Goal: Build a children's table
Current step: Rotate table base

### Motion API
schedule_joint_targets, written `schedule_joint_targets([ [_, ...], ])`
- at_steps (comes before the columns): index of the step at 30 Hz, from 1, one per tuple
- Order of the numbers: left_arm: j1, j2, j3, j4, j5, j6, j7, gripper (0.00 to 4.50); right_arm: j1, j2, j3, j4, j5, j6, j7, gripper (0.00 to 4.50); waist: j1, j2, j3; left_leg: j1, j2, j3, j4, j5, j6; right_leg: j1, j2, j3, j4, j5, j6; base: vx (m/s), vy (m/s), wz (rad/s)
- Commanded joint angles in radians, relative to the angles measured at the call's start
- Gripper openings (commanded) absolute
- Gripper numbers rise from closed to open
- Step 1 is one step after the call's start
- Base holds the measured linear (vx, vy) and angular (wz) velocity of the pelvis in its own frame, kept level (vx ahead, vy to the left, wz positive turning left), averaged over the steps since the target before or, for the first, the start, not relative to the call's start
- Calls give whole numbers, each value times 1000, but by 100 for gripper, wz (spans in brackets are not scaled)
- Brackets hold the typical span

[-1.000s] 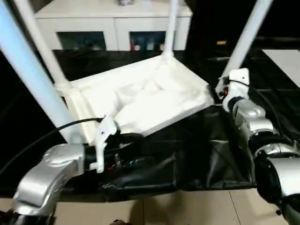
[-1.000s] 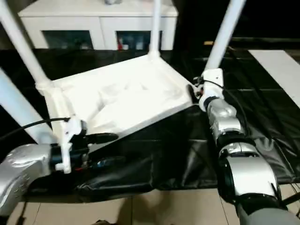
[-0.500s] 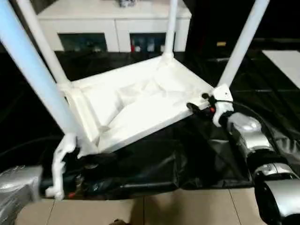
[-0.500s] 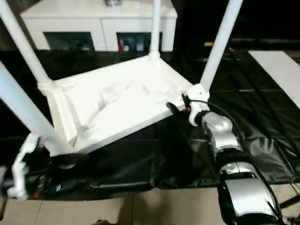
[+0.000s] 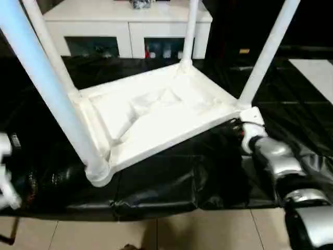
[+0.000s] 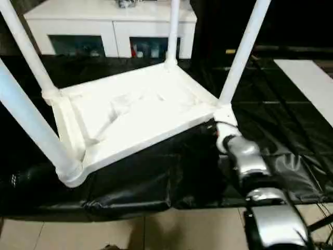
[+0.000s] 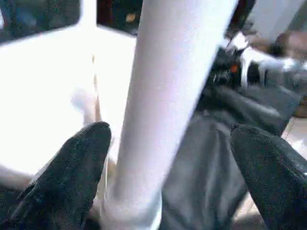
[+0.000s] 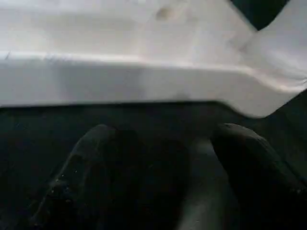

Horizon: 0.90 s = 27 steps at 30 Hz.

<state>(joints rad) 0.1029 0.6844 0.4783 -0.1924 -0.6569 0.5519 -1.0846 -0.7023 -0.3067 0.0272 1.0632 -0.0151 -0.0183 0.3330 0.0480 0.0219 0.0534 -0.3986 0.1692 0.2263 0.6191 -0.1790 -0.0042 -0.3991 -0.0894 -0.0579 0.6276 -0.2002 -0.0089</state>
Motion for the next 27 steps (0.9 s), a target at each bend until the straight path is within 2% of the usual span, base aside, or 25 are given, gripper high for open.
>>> schedule_joint_targets([
  [1, -34, -24, -76, -13, 4, 0, -2, 447, -22, 20, 12, 11, -18, 17, -32, 355, -1, 1, -57, 40, 65, -44, -98, -368, -68, 16, -54, 48, -75, -273, -188, 0, 0, 0],
  [2, -59, -38, -112, -17, 5, 1, -8, 447, -31, 36, 16, 23, -25, 21, -45, 355, 2, 5, -58, 45, 66, -42, -97, -364, -72, 11, -55, 49, -75, -267, -191, 0, 0, 0],
  [4, -79, -50, -136, -19, 0, 6, -12, 447, -38, 48, 23, 34, -34, 24, -55, 355, 1, 8, -59, 44, 65, -42, -98, -364, -82, 13, -54, 49, -72, -244, -198, 0, 0, 0],
  [6, -107, -62, -166, -19, -8, 12, -17, 447, -50, 63, 32, 51, -45, 25, -71, 355, 0, 4, -61, 44, 65, -40, -97, -361, -82, 14, -52, 48, -69, -218, -201, 0, 0, 0],
  [7, -130, -72, -194, -20, -14, 19, -23, 447, -60, 77, 36, 63, -51, 25, -81, 355, 1, 5, -63, 48, 64, -39, -95, -353, -82, 12, -52, 49, -68, -205, -208, 0, 0, 0],
  [10, -171, -88, -250, -27, -21, 29, -37, 447, -78, 103, 36, 79, -56, 20, -91, 355, 6, 4, -61, 46, 63, -38, -94, -341, -81, 15, -54, 50, -68, -198, -208, 0, 0, 0],
  [12, -196, -100, -295, -36, -19, 40, -43, 447, -87, 118, 33, 87, -50, 12, -87, 355, 5, 0, -62, 43, 63, -39, -94, -337, -83, 18, -53, 49, -66, -194, -206, 0, 0, 0],
  [16, -258, -134, -397, -48, -13, 63, -52, 447, -102, 153, 21, 90, -31, -9, -58, 355, 4, 1, -62, 44, 64, -39, -94, -336, -84, 20, -55, 50, -65, -192, -207, 0, 0, 0],
  [18, -274, -143, -420, -50, -10, 66, -53, 447, -103, 163, 25, 90, -32, -14, -46, 355, 0, 0, -62, 37, 64, -42, -95, -327, -83, 25, -57, 50, -64, -191, -207, 0, 0, 0],
  [22, -337, -178, -488, -29, 14, 60, -53, 447, -96, 193, 39, 82, -37, -34, -6, 355, -7, 0, -62, 40, 64, -41, -92, -330, -78, 24, -58, 51, -67, -197, -214, 0, 0, 0],
  [23, -351, -186, -499, -20, 21, 56, -53, 447, -94, 199, 41, 79, -38, -39, 0, 355, -12, -1, -62, 33, 63, -43, -94, -318, -76, 29, -59, 51, -65, -185, -218, 0, 0, 0],
  [25, -409, -218, -543, 22, 48, 35, -52, 447, -86, 221, 42, 63, -33, -53, 32, 355, -15, 1, -63, 35, 63, -43, -92, -306, -70, 29, -58, 50, -65, -171, -221, 0, 0, 0],
  [26, -423, -225, -554, 34, 58, 28, -51, 447, -85, 227, 43, 60, -31, -57, 43, 355, -15, 2, -63, 40, 62, -41, -90, -315, -68, 25, -57, 50, -68, -177, -226, 0, 0, 0],
  [27, -431, -229, -560, 41, 63, 24, -51, 447, -83, 231, 45, 57, -31, -60, 51, 355, -15, 2, -64, 38, 63, -42, -90, -312, -66, 28, -59, 51, -67, -173, -228, 0, 0, 0],
])
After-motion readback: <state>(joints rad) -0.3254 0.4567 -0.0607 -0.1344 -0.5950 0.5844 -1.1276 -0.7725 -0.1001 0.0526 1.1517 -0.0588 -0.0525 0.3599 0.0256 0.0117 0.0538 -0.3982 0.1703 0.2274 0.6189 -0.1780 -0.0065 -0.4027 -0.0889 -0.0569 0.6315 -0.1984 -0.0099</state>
